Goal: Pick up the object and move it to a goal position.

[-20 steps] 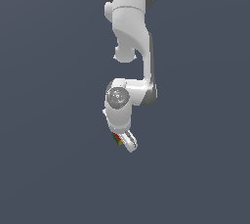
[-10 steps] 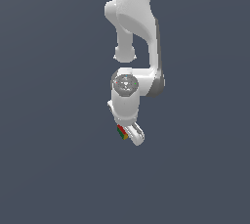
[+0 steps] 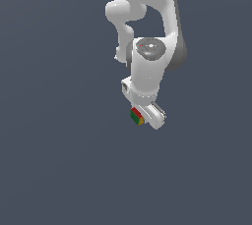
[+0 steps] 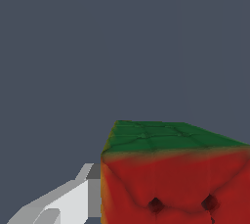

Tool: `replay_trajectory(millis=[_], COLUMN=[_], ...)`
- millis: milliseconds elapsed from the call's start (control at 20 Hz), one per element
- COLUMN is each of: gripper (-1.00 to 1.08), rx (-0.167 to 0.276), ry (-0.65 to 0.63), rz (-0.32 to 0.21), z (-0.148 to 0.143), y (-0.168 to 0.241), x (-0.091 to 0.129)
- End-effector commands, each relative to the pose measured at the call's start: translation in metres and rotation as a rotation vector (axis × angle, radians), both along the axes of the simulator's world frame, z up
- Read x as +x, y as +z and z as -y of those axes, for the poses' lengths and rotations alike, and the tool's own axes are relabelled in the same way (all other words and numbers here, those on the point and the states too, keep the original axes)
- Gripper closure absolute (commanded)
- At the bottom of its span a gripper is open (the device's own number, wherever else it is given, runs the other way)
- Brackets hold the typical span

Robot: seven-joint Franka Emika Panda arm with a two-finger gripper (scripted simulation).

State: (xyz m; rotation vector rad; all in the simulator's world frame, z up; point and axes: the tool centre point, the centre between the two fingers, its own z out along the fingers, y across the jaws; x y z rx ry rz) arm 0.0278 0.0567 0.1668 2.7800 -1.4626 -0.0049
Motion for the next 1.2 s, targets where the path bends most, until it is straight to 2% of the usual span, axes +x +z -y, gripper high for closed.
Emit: replay_trajectory(millis=[0, 1150], gripper=[1.08, 1.08], rx=[0.0, -0.003], ry=[-0.001, -0.001], rz=[0.002, 0.003], z=[-0.015, -0.152], y=[0.028, 0.264], x=[-0.008, -0.07])
